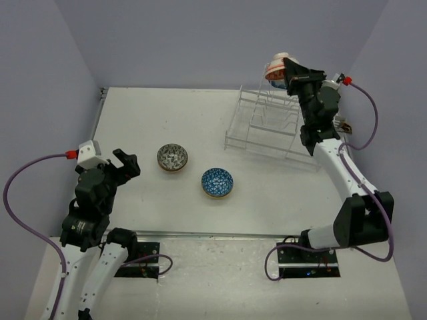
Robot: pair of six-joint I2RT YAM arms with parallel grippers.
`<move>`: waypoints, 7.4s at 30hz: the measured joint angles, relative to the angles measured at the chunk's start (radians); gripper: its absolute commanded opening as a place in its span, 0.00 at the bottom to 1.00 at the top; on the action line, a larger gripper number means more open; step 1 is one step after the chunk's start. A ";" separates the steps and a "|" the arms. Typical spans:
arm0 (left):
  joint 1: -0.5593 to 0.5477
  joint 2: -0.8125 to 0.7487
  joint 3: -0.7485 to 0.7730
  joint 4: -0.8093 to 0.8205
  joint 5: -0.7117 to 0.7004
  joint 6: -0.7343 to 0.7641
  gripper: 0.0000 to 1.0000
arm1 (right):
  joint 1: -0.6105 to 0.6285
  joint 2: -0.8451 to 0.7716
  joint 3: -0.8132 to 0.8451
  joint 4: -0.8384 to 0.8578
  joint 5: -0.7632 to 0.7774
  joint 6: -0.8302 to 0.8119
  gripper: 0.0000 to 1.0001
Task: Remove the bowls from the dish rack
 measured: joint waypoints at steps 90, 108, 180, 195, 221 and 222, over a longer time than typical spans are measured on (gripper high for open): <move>0.000 -0.087 0.000 0.000 -0.041 -0.001 1.00 | 0.982 0.581 0.662 -1.707 0.270 -1.328 0.36; 0.000 -0.087 0.000 0.000 -0.041 -0.001 1.00 | 0.983 0.561 0.574 -1.605 0.198 -1.311 0.02; -0.032 -0.047 -0.002 0.006 -0.003 0.000 1.00 | -0.032 0.363 0.354 -0.306 0.164 -0.025 0.01; -0.032 -0.047 -0.002 0.006 -0.004 0.000 1.00 | -0.031 0.292 0.270 -0.240 0.143 -0.033 0.00; -0.032 0.057 0.090 -0.016 0.018 -0.001 1.00 | 0.068 0.070 0.304 -0.348 -0.302 -0.644 0.00; -0.033 0.080 0.133 -0.016 0.032 -0.002 1.00 | 0.110 0.053 0.326 -0.400 -0.306 -0.755 0.00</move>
